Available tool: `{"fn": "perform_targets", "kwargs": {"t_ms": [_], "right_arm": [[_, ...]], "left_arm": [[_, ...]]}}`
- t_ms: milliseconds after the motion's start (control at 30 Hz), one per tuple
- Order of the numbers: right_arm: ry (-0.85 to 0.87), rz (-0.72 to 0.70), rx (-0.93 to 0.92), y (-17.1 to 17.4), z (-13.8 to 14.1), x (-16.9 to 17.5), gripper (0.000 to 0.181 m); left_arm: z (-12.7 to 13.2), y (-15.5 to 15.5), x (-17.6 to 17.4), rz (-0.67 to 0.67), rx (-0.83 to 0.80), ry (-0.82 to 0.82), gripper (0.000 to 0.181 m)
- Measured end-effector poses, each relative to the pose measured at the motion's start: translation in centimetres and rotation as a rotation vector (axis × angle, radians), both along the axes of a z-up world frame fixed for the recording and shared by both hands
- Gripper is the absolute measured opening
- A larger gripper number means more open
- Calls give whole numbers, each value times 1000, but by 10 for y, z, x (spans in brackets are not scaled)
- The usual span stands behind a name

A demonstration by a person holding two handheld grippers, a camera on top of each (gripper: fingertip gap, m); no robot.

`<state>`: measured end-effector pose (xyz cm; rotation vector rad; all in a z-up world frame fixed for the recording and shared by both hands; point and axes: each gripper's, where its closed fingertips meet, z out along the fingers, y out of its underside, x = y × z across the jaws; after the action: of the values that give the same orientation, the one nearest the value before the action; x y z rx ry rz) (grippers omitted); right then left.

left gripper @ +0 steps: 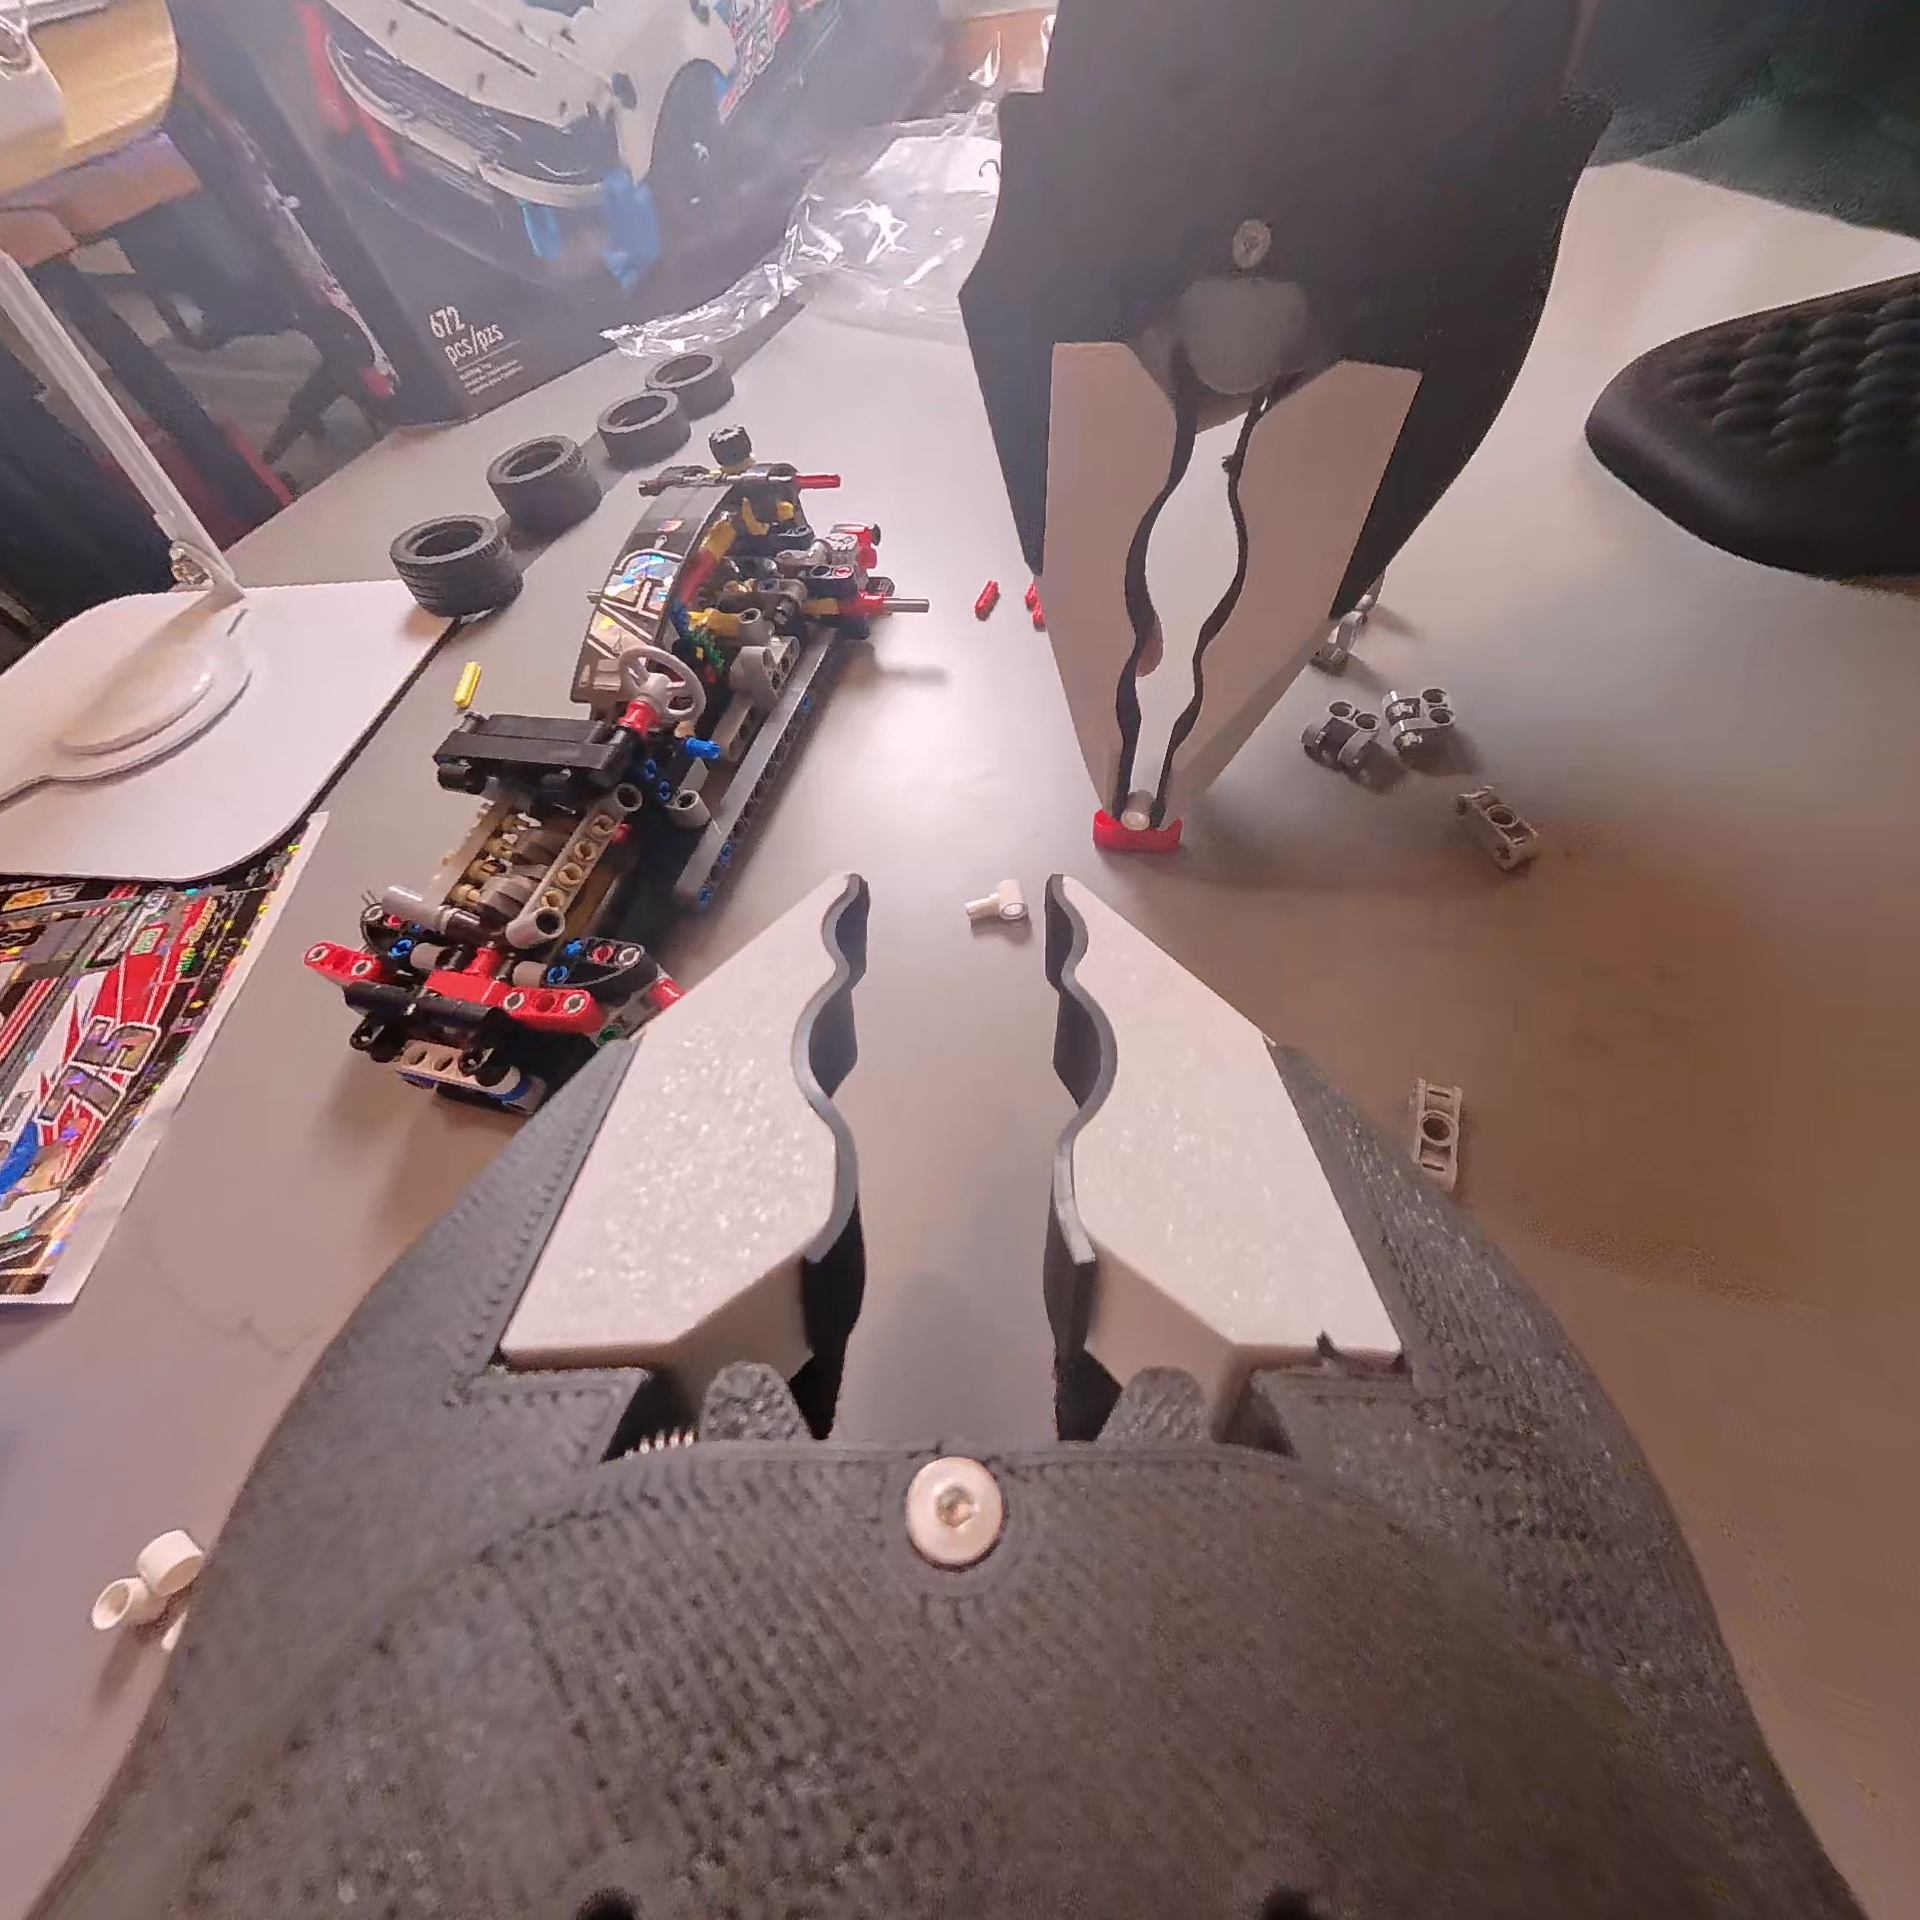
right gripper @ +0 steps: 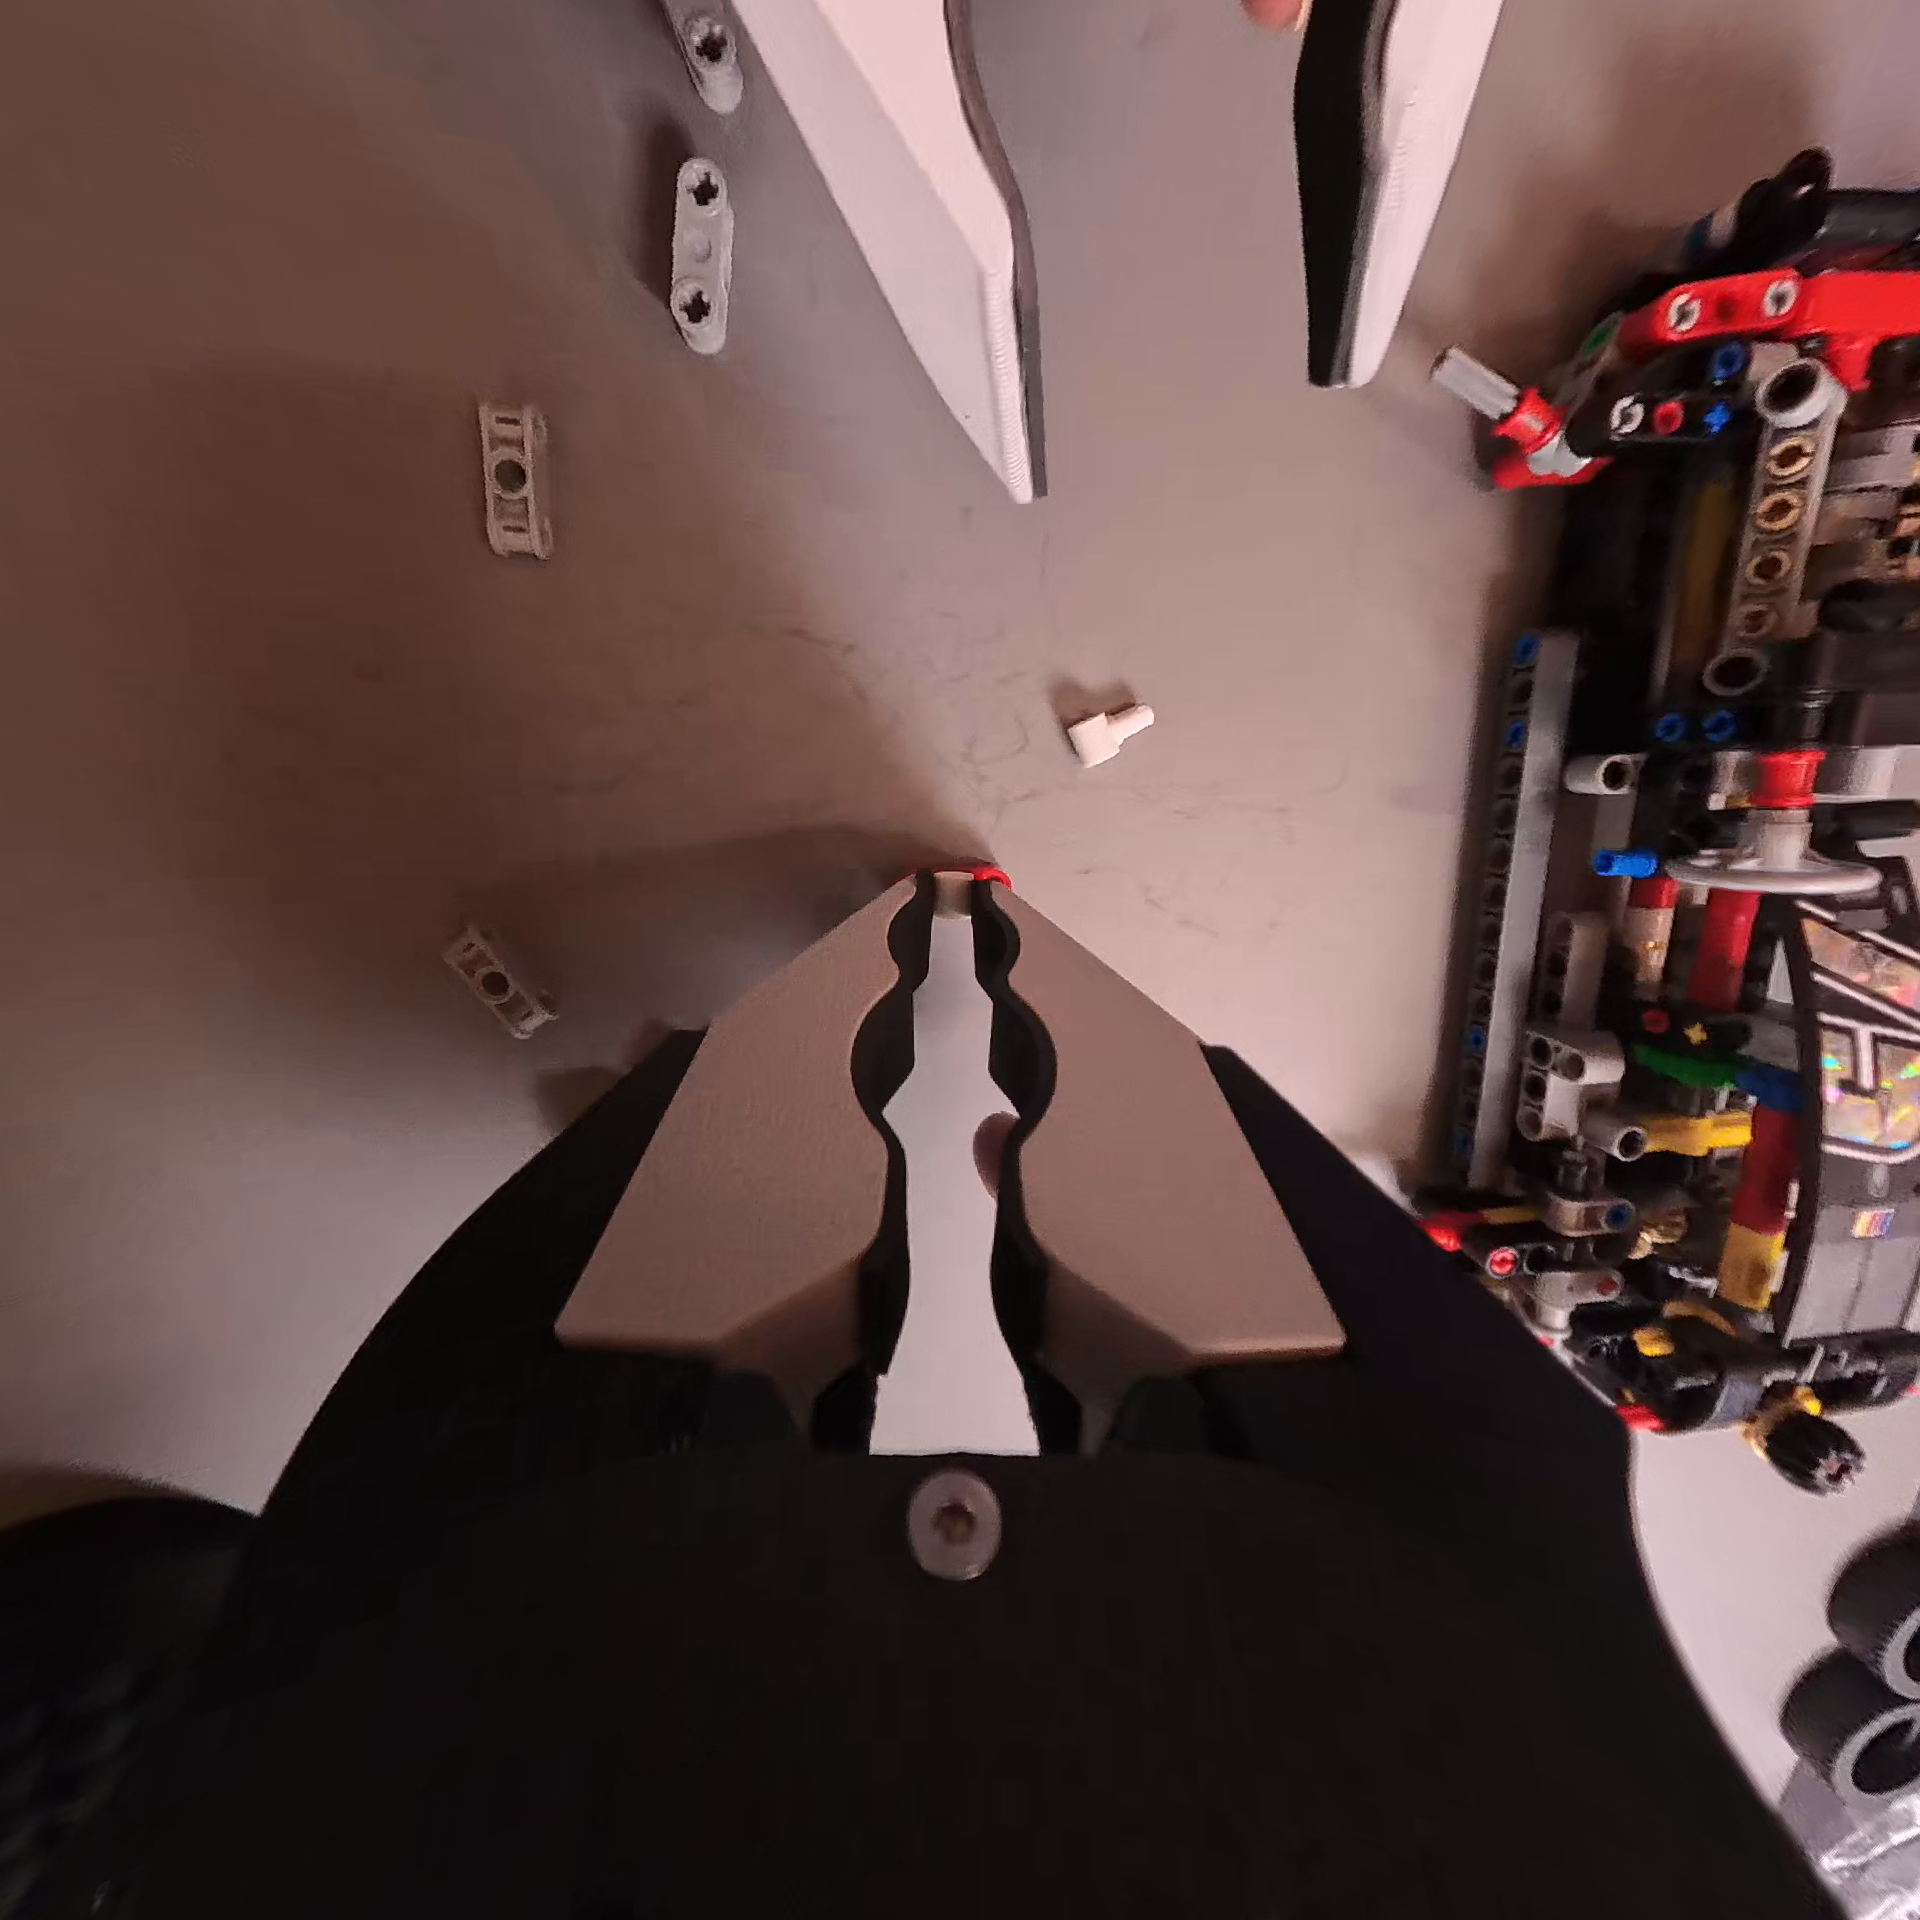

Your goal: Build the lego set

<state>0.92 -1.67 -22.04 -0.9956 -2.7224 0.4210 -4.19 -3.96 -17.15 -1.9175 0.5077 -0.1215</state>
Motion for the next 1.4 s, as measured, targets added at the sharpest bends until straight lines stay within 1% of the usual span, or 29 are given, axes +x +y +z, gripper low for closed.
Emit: {"fn": "perform_targets", "kwargs": {"t_ms": [33,133,233,367,467,567,667,700,767,867,1000,1100,1233,1400], "right_arm": [[-9,1,6,0,0,0,6],[20,1,8,2,2,-2,8],[125,-33,-99,-2,17,-7,15],[391,-136,-337,-3,55,-14,22],[599,-238,-477,10,82,-10,25],[811,-369,-670,25,110,0,25],[1007,-525,-791,49,124,13,25],[1044,-568,-815,55,126,16,25],[1077,-607,-820,61,130,19,26],[1138,-606,-793,64,141,21,27],[1140,-576,-735,61,138,22,28],[1127,-554,-665,61,131,20,28],[1116,-529,-580,61,124,18,26],[1061,-515,-496,58,109,13,20]], "left_arm": [[0,0,0,1,1,-3,33],[4,1,-2,13,15,-39,35],[13,1,-7,34,50,-92,38],[27,2,-15,75,109,-149,42],[33,2,-20,103,143,-168,43],[36,2,-28,138,168,-170,43],[39,2,-36,174,193,-182,42],[41,2,-39,186,201,-186,42],[46,0,-45,208,231,-193,42],[54,-3,-52,234,272,-196,43],[54,-4,-59,246,277,-195,43],[47,-2,-59,242,249,-202,42],[41,0,-50,204,215,-194,41],[23,1,-23,105,104,-169,40]]}}
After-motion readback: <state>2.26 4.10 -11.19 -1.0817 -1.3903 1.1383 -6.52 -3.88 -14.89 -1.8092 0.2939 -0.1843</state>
